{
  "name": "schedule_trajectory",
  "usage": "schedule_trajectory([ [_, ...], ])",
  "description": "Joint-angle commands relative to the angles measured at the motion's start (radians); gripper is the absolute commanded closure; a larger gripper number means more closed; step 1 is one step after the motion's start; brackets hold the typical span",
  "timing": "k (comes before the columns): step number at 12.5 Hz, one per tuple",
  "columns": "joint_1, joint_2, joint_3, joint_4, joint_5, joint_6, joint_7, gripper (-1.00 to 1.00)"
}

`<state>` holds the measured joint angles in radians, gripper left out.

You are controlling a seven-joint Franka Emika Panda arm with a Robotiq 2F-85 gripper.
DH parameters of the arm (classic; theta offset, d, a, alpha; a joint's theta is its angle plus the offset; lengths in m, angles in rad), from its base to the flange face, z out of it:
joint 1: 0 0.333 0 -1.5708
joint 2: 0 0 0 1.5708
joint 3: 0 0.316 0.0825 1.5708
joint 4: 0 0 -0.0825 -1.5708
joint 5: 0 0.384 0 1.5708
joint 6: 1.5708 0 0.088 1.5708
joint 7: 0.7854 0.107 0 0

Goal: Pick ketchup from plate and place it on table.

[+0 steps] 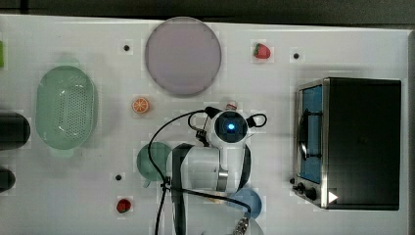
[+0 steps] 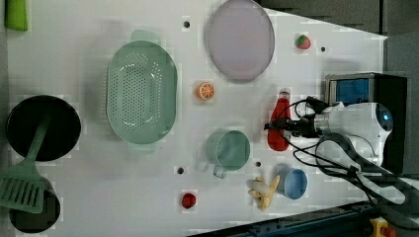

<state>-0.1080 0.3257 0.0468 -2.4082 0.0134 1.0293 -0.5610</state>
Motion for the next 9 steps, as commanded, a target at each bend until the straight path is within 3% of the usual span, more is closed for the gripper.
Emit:
schedule_trajectory([
  [1, 0.006, -0.111, 0.001, 0.062, 0.013, 0.02, 0.044, -1.0],
  [5, 0.007, -0.259, 0.029, 0.154, 0.013, -0.036, 0.077, -1.0],
  [9, 0.008, -0.346, 0.051, 0.332, 0.013, -0.408, 0.354, -1.0],
])
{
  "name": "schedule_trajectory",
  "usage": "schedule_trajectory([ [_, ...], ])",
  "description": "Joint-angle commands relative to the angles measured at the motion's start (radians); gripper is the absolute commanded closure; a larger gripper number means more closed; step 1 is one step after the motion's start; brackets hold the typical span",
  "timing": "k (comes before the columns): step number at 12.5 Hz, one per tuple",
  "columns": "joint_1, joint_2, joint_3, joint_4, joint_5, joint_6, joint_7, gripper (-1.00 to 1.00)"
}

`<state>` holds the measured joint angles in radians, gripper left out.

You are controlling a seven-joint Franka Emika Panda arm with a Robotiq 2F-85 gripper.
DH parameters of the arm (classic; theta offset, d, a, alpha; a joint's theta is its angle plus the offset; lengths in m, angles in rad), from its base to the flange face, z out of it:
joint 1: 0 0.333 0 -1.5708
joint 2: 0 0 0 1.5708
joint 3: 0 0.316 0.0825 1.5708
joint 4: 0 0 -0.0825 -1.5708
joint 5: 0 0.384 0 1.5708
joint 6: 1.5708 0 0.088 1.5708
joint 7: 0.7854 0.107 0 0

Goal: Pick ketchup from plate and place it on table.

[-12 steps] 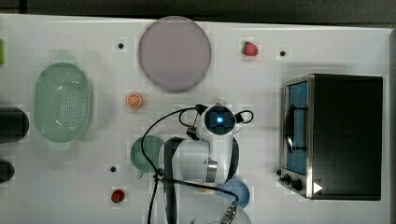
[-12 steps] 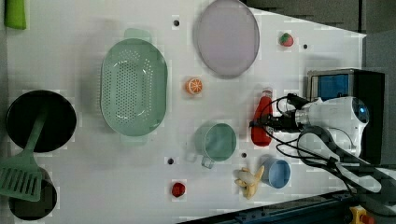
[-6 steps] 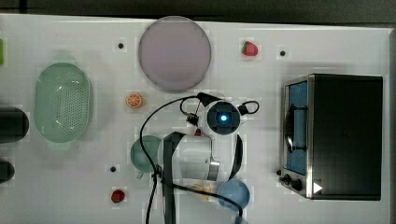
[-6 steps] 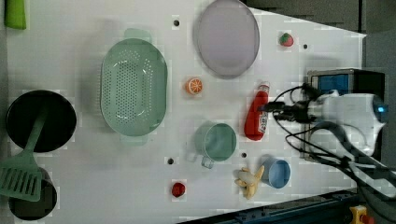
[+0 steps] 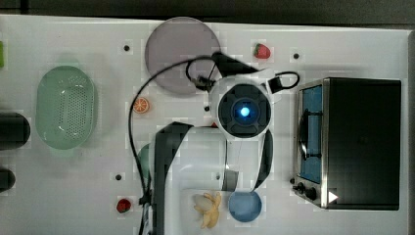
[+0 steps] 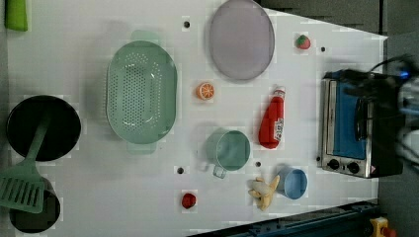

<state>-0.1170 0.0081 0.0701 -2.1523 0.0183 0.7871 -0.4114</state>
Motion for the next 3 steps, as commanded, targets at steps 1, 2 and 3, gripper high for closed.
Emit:
schedule_trajectory([
  [1, 0.018, -0.04, 0.03, 0.131, 0.008, -0.28, 0.259, -1.0],
  [2, 0.019, -0.046, 0.03, 0.191, 0.007, -0.38, 0.305, -1.0],
  [3, 0.019, -0.048, 0.03, 0.255, 0.005, -0.468, 0.337, -1.0],
])
